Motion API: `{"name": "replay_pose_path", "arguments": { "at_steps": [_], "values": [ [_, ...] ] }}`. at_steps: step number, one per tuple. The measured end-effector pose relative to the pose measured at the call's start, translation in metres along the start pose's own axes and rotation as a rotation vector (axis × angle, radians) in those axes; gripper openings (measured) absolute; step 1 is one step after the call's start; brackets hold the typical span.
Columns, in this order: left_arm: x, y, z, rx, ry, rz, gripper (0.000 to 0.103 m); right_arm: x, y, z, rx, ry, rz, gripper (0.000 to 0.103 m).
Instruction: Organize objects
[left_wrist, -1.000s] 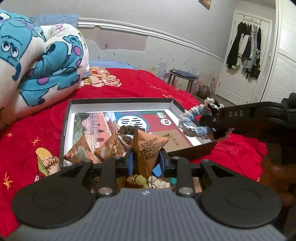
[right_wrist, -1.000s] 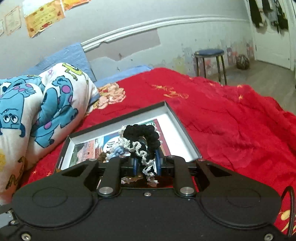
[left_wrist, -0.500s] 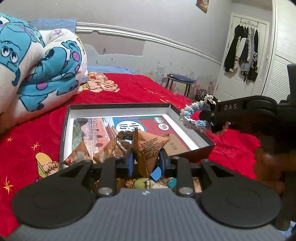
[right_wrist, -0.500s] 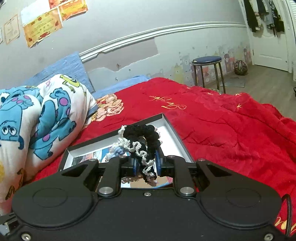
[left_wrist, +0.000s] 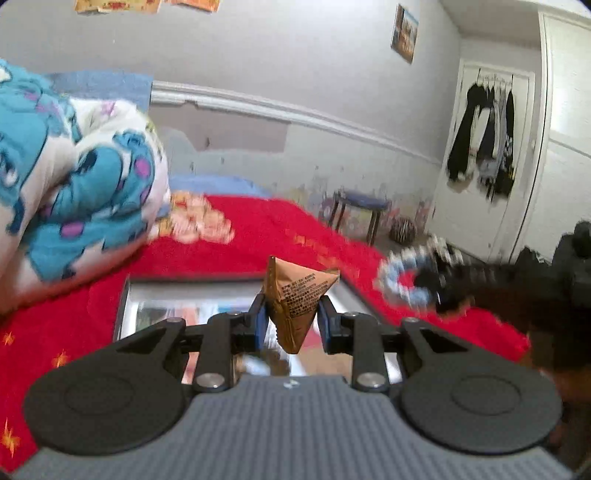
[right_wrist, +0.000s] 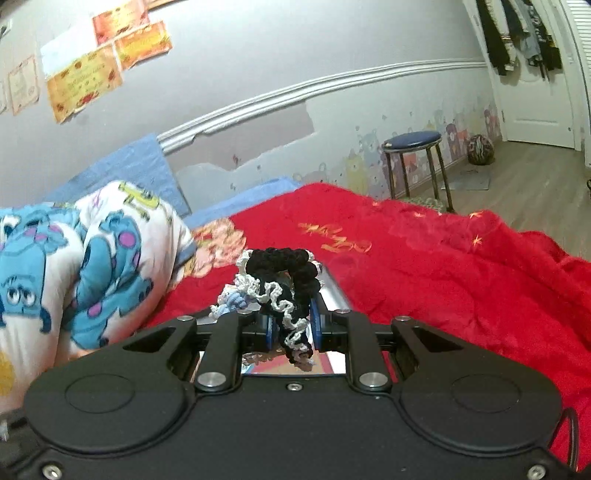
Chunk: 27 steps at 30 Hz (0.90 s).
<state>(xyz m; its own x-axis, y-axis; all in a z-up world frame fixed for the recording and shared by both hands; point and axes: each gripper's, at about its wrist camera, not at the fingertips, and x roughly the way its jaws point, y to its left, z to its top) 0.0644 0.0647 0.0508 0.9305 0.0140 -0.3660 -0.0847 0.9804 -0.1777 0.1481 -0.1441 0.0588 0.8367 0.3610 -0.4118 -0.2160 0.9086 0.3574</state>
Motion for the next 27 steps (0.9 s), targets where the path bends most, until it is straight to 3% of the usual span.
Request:
{"name": "replay_pose_path", "arguments": {
  "at_steps": [6,9,15,19,27],
  "values": [
    [0.020,0.008,0.010,-0.003,0.015,-0.010,0.032,0.019,-0.004,-0.001,0.020,0.029,0.014,0.018],
    [0.035,0.012,0.010,0.001,0.109,0.048,0.032,0.036,0.001,-0.001,0.015,0.044,0.030,0.018],
    [0.053,0.015,0.007,0.012,0.210,0.034,0.032,0.062,0.016,-0.006,-0.021,0.086,0.041,0.018],
    [0.056,0.015,0.002,-0.011,0.262,-0.023,0.032,0.063,0.025,-0.013,-0.044,0.102,0.020,0.019],
    [0.059,-0.006,-0.014,0.047,0.290,-0.045,0.032,0.070,0.028,-0.024,-0.051,0.138,-0.002,0.019]
  ]
}}
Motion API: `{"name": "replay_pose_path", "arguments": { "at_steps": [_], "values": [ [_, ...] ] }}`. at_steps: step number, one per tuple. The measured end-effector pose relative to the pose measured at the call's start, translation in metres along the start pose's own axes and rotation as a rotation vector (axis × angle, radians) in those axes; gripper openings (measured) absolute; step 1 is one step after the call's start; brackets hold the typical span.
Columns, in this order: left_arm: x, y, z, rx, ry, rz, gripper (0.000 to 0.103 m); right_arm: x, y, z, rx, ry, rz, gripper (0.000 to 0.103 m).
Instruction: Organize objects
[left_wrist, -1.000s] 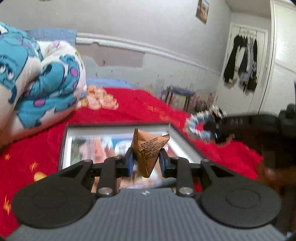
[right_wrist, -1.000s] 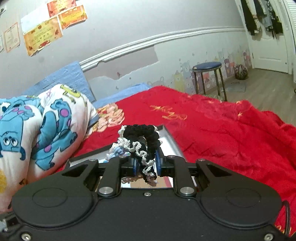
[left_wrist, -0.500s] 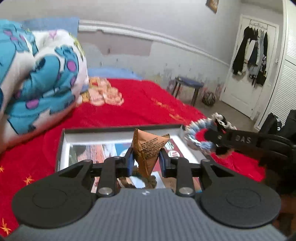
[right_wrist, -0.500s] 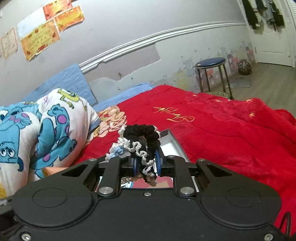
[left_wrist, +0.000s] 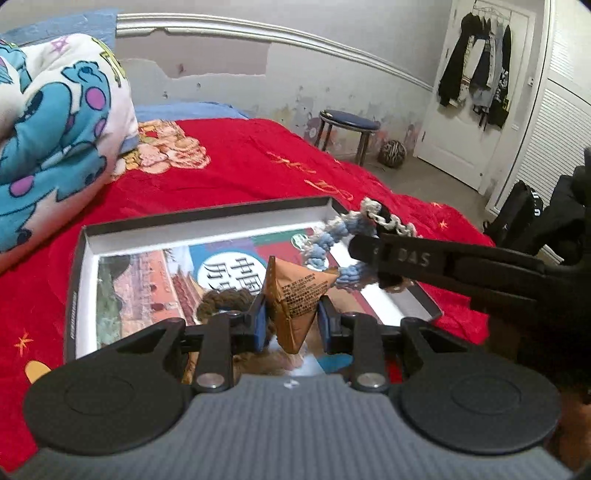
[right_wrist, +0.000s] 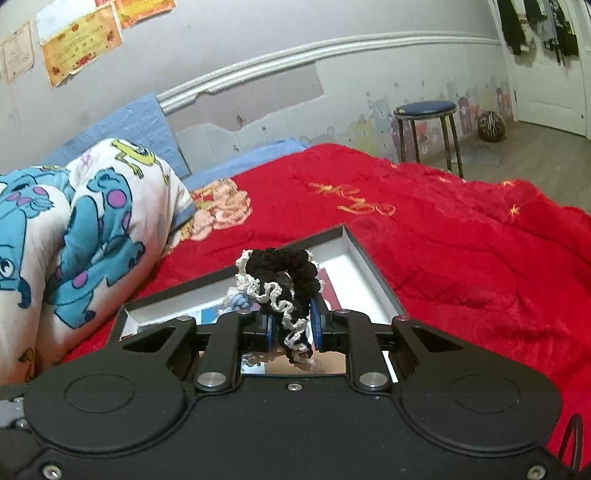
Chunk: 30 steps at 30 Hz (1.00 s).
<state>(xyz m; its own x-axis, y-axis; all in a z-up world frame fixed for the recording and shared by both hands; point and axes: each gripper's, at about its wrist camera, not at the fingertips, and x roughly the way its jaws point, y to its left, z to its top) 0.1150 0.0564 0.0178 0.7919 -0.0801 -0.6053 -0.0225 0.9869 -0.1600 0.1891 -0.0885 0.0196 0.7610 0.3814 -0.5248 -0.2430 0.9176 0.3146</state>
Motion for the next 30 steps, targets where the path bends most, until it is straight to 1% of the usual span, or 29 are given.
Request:
{"name": "replay_pose_path", "arguments": {
  "at_steps": [6,10,14,18,23,30],
  "values": [
    [0.009,0.001,-0.007,-0.022,0.024,-0.037,0.032,0.000,0.002,-0.003,-0.003,0.007,0.005,0.019],
    [0.015,0.001,-0.010,-0.024,0.040,-0.039,0.032,-0.001,-0.001,-0.005,0.008,0.019,0.003,0.019],
    [0.023,0.007,-0.014,-0.044,0.063,-0.027,0.032,-0.001,-0.002,-0.006,0.008,0.019,-0.003,0.019],
    [0.026,0.009,-0.018,-0.061,0.069,-0.019,0.032,0.001,0.002,-0.007,-0.012,0.017,-0.014,0.019],
    [0.029,0.007,-0.021,-0.044,0.080,-0.010,0.032,-0.001,0.001,-0.007,-0.007,0.022,-0.006,0.019],
    [0.034,0.013,-0.023,-0.047,0.081,0.030,0.032,-0.002,-0.003,-0.006,0.011,0.028,-0.004,0.019]
  ]
}}
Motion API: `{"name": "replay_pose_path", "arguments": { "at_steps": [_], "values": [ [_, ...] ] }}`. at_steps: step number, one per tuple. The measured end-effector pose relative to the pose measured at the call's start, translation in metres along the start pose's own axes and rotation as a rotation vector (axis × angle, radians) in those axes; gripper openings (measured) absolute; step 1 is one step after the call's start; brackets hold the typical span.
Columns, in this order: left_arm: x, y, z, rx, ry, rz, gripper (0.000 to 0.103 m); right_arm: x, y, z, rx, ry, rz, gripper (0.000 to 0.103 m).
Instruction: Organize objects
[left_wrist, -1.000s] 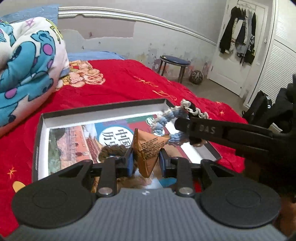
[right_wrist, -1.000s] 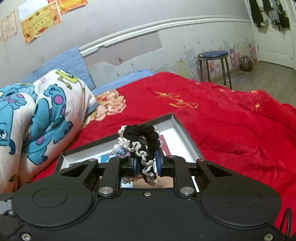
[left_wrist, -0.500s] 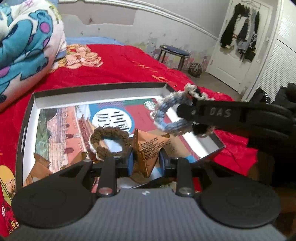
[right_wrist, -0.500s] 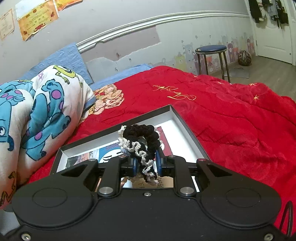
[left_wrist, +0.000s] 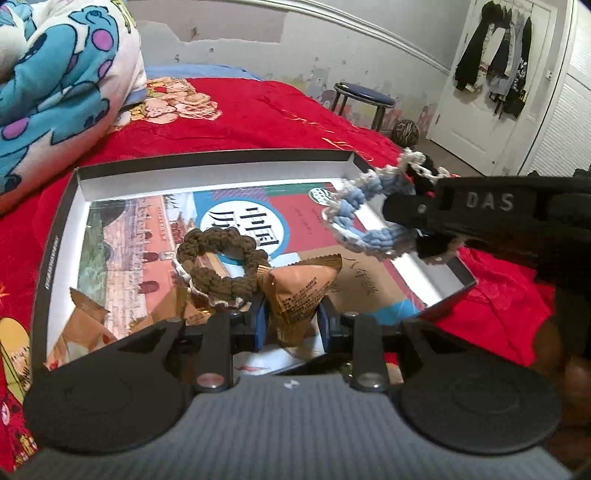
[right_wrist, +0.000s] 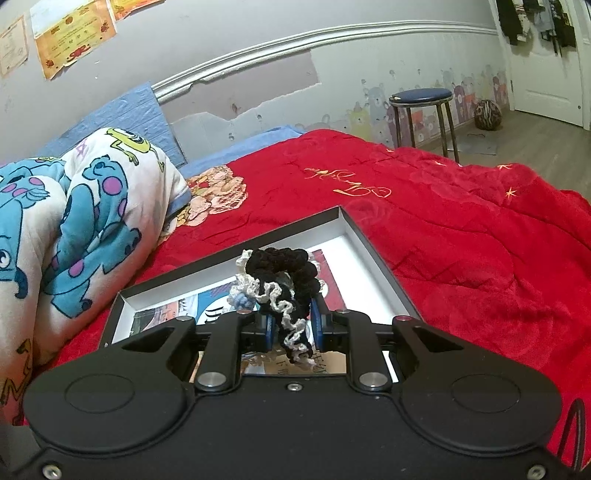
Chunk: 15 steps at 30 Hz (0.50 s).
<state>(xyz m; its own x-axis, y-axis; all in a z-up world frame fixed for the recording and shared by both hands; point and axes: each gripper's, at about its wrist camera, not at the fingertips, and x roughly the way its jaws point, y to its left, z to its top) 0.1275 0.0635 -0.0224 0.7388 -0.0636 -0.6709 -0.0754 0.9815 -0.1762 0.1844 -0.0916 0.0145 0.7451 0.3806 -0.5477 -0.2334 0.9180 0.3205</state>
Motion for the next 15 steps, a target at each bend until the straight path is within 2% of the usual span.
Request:
{"name": "replay_pose_path", "arguments": {
  "at_steps": [7,10,15],
  "values": [
    [-0.001,0.014,0.005,-0.053,-0.022,0.055,0.032,0.002,-0.004,0.000,0.019,0.023,-0.003,0.019],
    [-0.002,0.018,0.006,-0.080,-0.019,0.043,0.032,0.006,-0.005,-0.001,0.017,0.059,0.002,0.019],
    [-0.008,0.017,0.007,-0.076,-0.024,0.050,0.032,0.006,0.002,-0.003,-0.011,0.065,0.002,0.019]
  ]
}}
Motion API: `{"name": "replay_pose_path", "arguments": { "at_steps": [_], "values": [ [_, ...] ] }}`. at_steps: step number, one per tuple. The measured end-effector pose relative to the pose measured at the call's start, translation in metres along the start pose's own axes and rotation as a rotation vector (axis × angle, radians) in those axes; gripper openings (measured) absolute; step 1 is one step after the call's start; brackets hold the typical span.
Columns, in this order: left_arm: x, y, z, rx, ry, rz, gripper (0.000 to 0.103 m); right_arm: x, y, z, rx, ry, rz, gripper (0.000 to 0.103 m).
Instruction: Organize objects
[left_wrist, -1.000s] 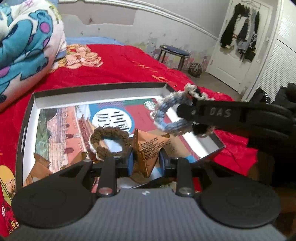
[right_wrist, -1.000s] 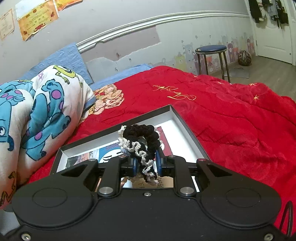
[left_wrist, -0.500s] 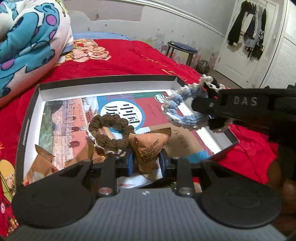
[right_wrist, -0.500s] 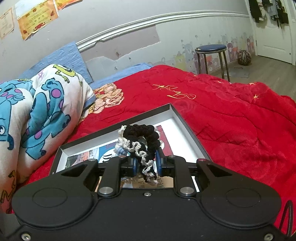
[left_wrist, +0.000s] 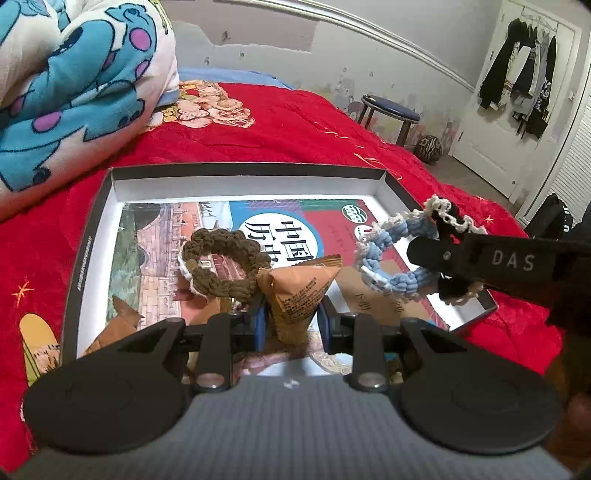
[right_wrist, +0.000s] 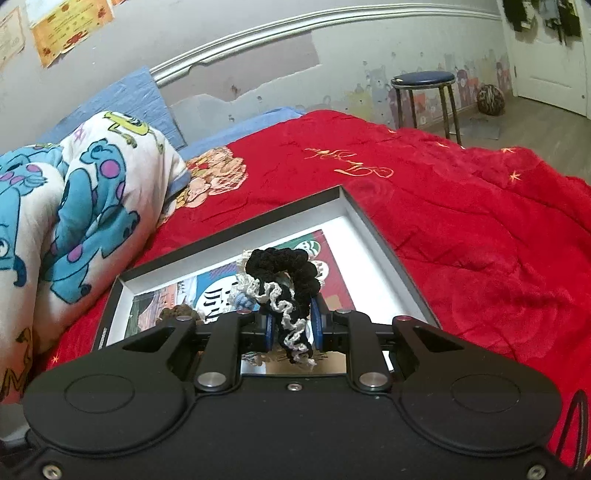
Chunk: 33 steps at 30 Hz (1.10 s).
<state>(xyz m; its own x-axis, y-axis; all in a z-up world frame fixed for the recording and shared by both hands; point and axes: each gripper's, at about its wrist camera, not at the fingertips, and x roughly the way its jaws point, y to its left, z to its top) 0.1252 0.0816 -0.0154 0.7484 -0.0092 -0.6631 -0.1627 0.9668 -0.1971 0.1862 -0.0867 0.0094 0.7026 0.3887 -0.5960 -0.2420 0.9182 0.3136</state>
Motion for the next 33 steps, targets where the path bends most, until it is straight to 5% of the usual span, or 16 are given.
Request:
{"name": "replay_pose_path", "arguments": {
  "at_steps": [33],
  "values": [
    [-0.002,-0.008,-0.013,-0.015,0.022,-0.026,0.033,0.028,0.000,-0.009,0.021,0.178,-0.020,0.020]
  ]
}}
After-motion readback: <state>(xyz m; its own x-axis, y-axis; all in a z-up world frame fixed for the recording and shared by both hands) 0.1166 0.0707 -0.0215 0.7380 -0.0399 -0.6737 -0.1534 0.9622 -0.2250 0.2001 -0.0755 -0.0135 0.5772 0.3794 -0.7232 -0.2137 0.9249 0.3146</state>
